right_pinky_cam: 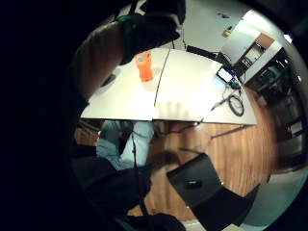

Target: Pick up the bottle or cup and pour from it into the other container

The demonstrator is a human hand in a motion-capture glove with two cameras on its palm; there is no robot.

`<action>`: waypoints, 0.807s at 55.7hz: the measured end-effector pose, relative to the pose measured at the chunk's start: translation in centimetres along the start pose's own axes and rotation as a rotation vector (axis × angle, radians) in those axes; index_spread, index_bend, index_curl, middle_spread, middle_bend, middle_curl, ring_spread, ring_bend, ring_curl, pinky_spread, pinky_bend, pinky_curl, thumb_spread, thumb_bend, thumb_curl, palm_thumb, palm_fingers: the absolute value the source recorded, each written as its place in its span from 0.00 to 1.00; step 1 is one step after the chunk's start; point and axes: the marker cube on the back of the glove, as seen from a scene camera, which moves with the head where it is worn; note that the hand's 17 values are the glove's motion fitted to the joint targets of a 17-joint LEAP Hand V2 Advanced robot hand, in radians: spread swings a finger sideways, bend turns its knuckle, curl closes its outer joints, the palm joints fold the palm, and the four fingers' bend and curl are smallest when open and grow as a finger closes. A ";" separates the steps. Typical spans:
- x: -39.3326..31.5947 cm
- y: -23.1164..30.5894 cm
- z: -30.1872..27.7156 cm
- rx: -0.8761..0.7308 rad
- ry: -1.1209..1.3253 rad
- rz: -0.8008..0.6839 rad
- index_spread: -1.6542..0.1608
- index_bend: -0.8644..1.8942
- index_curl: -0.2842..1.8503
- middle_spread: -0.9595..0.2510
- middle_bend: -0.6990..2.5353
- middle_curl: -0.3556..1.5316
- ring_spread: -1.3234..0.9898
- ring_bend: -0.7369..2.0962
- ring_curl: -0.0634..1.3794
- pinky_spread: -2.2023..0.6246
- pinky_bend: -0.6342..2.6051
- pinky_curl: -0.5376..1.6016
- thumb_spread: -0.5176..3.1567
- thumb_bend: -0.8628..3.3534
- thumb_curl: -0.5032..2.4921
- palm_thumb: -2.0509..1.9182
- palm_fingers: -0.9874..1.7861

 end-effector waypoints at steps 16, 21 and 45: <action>-0.4 -0.6 0.3 0.094 0.021 0.019 0.71 0.40 0.25 0.80 0.33 0.30 0.64 0.33 0.16 0.89 0.26 0.31 0.38 0.21 0.23 0.59 0.59; 0.0 0.0 0.2 0.013 0.041 -0.028 0.70 0.39 0.26 0.79 0.32 0.31 0.64 0.32 0.16 0.89 0.26 0.32 0.39 0.21 0.24 0.60 0.59; 3.7 -10.0 7.5 0.127 -0.034 -0.030 0.73 0.36 0.26 0.84 0.30 0.34 0.66 0.32 0.17 0.91 0.29 0.36 0.38 0.20 0.27 0.60 0.51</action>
